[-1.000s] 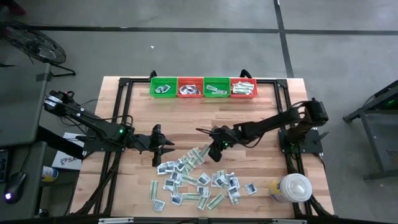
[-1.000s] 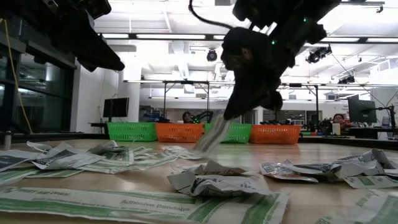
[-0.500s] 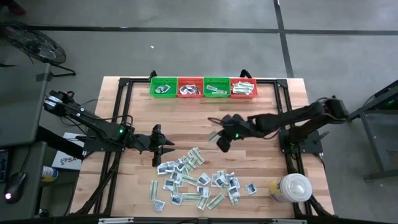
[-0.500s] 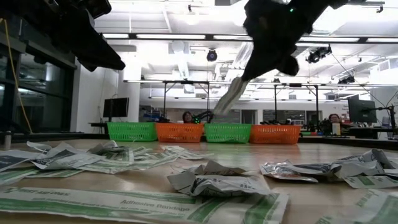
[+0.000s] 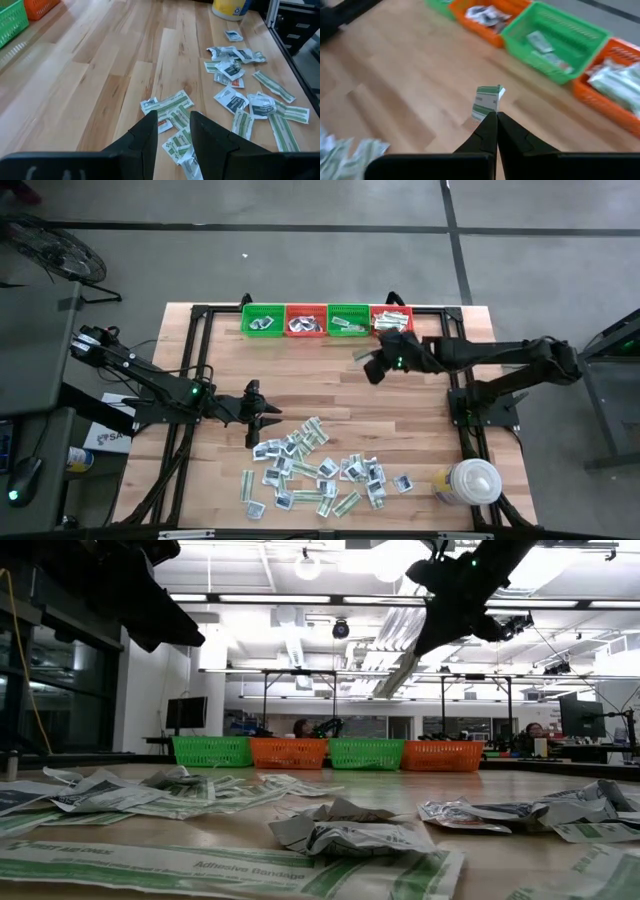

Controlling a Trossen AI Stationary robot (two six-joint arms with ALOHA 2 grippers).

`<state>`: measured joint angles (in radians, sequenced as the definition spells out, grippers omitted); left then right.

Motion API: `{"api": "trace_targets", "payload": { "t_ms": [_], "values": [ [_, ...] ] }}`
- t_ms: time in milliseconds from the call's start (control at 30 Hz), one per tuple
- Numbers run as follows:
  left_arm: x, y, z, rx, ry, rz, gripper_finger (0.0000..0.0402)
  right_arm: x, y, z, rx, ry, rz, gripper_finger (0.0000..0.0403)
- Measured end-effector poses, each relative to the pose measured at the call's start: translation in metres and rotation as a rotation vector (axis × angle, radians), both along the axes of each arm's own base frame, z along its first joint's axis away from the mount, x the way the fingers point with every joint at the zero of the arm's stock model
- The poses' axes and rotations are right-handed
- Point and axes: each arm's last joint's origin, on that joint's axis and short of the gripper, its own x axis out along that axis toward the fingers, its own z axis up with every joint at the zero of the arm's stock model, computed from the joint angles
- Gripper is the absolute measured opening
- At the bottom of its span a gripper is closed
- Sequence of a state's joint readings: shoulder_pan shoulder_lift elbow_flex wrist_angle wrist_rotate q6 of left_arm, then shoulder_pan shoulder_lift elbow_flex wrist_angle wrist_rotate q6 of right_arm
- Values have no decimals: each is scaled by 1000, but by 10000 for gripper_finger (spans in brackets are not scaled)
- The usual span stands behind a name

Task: Pick & Place First Aid Supplies
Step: Put the green bandage pack in the right orange bin

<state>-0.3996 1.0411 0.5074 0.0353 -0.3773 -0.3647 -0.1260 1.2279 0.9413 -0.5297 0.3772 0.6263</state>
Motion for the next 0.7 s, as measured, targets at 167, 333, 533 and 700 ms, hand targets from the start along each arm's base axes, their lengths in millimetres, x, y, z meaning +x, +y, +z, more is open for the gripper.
{"api": "trace_targets", "payload": {
  "t_ms": [167,333,533,700],
  "values": [
    [0,0,0,0,-3,2,112,-9,-26,-2,-12,40,-99,0],
    [1,0,2,0,-21,15,112,-22,-56,-3,-33,86,-253,0],
    [1,1,2,6,-27,30,112,-42,-92,-4,-36,132,-349,0],
    [1,1,2,7,-29,46,112,-59,-117,-6,-10,152,-382,0]
  ]
}}
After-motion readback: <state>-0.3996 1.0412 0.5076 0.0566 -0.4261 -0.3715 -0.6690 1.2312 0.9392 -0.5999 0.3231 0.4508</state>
